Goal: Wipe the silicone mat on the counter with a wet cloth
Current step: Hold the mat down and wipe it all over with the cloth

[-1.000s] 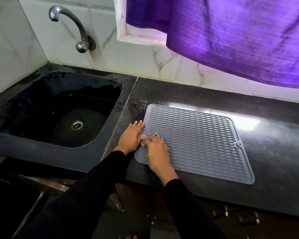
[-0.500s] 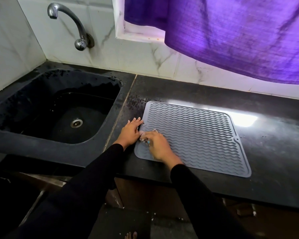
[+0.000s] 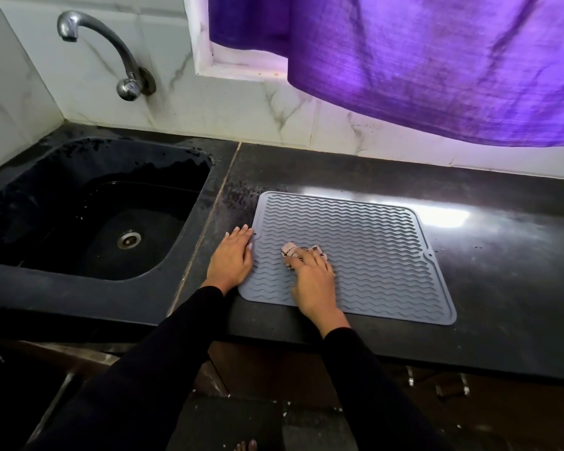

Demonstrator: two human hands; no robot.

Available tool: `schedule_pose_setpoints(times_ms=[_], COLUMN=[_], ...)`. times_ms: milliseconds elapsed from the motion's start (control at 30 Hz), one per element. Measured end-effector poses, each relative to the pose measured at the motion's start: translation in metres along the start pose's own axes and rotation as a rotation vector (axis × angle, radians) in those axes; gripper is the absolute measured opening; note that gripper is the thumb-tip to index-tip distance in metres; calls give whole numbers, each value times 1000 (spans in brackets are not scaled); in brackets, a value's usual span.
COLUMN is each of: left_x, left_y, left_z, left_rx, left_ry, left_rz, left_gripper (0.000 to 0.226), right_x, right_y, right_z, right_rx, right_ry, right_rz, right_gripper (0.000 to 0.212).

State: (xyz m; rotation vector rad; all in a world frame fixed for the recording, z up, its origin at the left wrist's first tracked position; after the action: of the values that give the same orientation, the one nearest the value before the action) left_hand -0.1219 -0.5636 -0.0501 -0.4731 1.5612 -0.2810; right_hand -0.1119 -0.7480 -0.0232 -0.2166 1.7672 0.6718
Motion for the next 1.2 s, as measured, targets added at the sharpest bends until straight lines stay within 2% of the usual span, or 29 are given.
schedule_pose_setpoints(times_ms=[100,200,300,333,367,400,500,633,733,900,1000,1100,1200], left_x=[0,0,0,-1,-3,-5,-9,-9,-9,-5,0,1,0], left_y=[0,0,0,0,-1,-1,-4,-10,-10,-8,-6,-2,-4], left_z=[1,1,-1,-2,-2,-3,3,20,33,48,47,45,45], left_rx=[-17,-22,-9,-2,-1,-8,-41,-82,-100,-154,-163,-150,-142], left_ry=[-7,-17,-14,-9,-5,-5,-18,49,89,137,115,84,60], left_rz=[-15,-13,-27,-34,-51,-82,-103,-34,18,73,130,130,138], left_gripper=[56,45,47,51,54,54,46,51,52,54,53,64,72], right_x=[-7,-15,-29,-34,-39,-45,-52,-28,-18,-28,-28,-44,-65], right_y=[-9,-16,-25,-30,-36,-41,-52,-59,-64,-80,-87,-88,-98], right_z=[4,5,11,12,14,13,6,3,7,14,21,21,23], right_rx=[-20,-36,144,223,276,310,272,200,168,136,132,136,278], right_ry=[41,-8,-115,-188,-259,-320,-395,-173,-91,1,11,2,-82], right_rz=[267,727,1326,1431,1419,1293,693,186,57,249,445,971,1551], right_gripper=[58,47,36,37,38,40,47,53,60,57,46,35,34])
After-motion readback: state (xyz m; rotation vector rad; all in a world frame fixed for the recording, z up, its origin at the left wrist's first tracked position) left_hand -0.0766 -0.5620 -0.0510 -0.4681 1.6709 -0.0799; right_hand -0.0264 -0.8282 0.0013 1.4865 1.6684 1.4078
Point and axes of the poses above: each hand's wrist, its own z-axis towards the middle knuckle, its own x-axis out of the palm, y = z × x, the point moved 2 cm from there along z, towards the middle knuckle, and after that the axes turned 14 degrees about y, right-handed, at the moved point
